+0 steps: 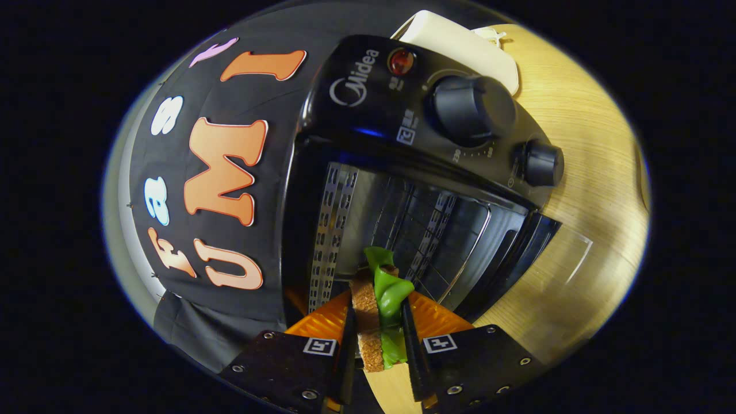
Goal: Open the toaster oven, put the food inside, and close the toaster oven door.
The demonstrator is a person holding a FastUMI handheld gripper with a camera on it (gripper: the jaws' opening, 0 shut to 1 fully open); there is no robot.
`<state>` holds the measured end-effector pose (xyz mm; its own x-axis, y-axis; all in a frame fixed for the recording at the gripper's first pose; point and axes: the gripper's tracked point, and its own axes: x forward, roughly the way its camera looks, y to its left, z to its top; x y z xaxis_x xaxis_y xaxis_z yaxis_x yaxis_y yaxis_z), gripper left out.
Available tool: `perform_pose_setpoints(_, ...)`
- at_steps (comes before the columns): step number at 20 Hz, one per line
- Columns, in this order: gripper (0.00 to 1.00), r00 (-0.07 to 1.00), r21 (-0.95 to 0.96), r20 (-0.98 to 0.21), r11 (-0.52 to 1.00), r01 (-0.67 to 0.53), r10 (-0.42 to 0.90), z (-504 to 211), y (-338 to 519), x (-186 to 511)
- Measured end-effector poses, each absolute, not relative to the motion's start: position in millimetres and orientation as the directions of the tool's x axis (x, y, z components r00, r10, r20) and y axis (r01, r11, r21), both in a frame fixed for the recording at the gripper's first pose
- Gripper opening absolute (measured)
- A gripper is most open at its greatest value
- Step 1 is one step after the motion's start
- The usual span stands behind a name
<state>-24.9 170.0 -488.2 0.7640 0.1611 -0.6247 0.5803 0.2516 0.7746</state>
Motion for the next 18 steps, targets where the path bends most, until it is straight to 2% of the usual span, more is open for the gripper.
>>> perform_pose_setpoints(4,0.49,0.743,0.737,-0.660,0.289,0.611,0.115,-491.0,173.2,-28.5)
perform_pose_setpoints(7,0.60,0.709,0.718,-0.684,0.324,0.616,0.170,-484.8,181.4,-43.7)
perform_pose_setpoints(10,0.93,0.685,0.706,-0.696,0.382,0.596,0.217,-476.2,182.3,-62.0)
perform_pose_setpoints(13,0.96,0.687,0.714,-0.684,0.416,0.563,0.245,-457.2,173.8,-75.4)
perform_pose_setpoints(18,0.96,0.609,0.686,-0.718,0.490,0.538,0.336,-437.9,165.8,-125.2)
